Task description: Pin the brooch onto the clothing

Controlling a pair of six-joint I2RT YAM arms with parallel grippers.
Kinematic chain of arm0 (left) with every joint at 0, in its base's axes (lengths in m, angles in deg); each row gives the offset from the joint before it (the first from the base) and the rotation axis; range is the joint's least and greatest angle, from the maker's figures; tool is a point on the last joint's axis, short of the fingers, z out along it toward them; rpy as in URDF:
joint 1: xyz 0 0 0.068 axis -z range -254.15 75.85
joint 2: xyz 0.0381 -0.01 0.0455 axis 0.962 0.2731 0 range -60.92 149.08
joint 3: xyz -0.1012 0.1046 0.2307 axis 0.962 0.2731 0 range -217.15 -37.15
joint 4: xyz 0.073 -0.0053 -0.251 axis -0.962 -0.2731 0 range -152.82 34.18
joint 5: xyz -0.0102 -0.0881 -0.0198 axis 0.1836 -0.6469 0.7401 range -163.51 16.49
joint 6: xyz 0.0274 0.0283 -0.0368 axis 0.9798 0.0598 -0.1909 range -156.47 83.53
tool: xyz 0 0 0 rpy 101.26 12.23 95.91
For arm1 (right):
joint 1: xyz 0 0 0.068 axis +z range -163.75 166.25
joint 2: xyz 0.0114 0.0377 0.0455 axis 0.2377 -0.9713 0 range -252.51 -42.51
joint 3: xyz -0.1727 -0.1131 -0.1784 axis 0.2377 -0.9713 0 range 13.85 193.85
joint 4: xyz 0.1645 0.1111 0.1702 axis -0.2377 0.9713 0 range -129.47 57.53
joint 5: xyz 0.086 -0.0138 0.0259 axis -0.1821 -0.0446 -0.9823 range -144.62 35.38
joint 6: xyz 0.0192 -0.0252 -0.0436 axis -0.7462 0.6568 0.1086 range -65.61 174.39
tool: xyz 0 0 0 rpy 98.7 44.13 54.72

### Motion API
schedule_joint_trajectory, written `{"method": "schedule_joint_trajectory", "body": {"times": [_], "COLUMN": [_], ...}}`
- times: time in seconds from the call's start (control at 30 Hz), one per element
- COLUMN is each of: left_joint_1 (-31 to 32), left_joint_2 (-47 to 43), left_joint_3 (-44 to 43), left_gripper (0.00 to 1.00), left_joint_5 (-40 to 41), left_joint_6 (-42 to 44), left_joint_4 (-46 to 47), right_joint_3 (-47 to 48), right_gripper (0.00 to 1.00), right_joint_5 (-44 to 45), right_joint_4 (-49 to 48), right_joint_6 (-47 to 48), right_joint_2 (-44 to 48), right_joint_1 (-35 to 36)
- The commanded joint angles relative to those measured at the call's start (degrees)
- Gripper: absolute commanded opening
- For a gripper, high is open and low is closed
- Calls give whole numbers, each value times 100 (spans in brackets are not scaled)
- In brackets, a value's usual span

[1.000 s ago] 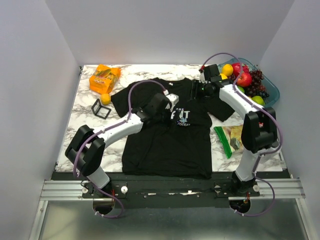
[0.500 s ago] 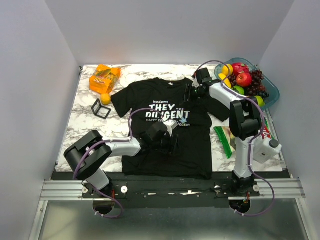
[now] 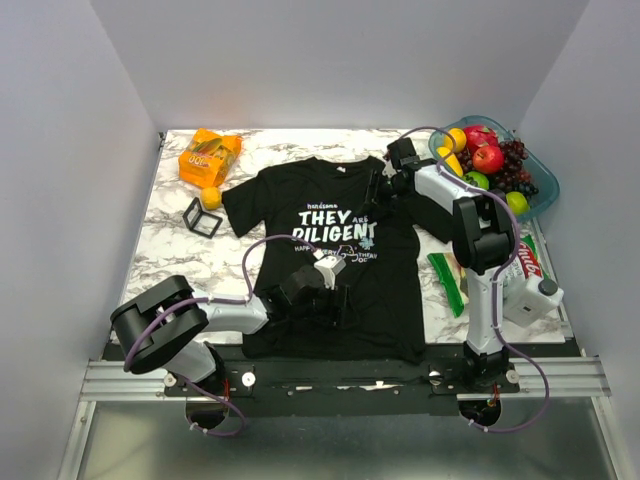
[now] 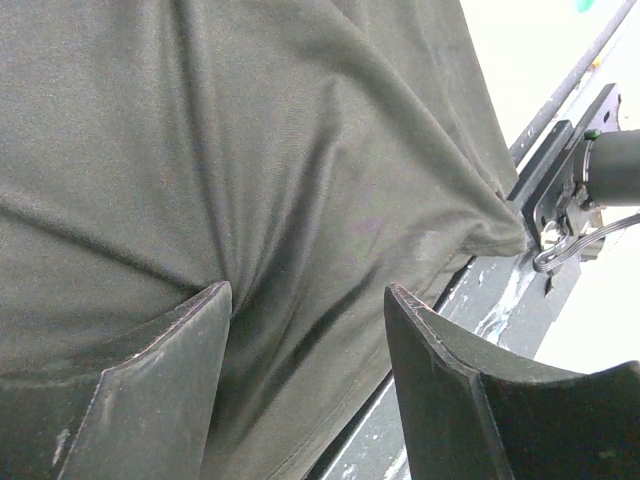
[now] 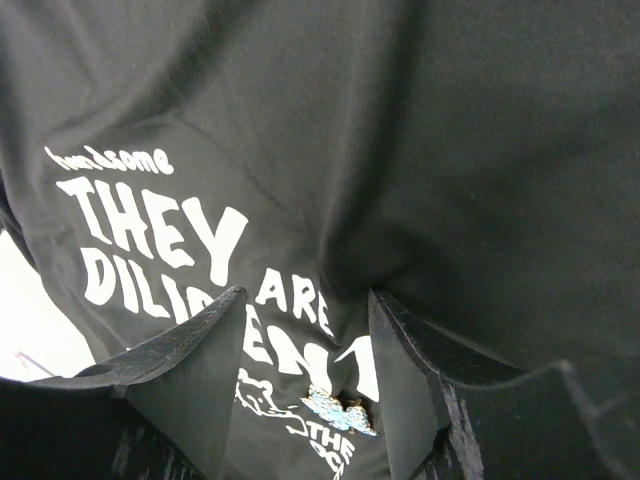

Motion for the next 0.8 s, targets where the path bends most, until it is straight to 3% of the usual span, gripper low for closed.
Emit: {"method": "schedule_joint_trajectory", "body": {"times": [0.0, 0.13, 0.33, 0.53, 0.77], "left_joint_1": [145, 172, 163, -91, -1681], "left_joint_2": [12, 12, -23, -190, -401], "left_joint_3": [238, 124, -903, -2002, -2161], "left_gripper": [72, 77, 87, 92, 95], "left_joint_5": [182, 252, 611, 841, 499], "left_joint_6": [-151, -73, 674, 1456, 1712], "left_joint_4": [-340, -383, -1499, -2633, -2678], "right_joint_3": [195, 327, 433, 336, -778], "right_gripper": [61, 61, 61, 62, 62], "right_joint_5": [96, -45, -300, 208, 543], "right_joint_4": [183, 192, 210, 473, 185], "right_joint_6": [-120, -59, 389, 890, 856], "right_joint_2": [-380, -424, -75, 717, 2009], "right_joint_1": [-55, -56, -56, -56, -143]}}
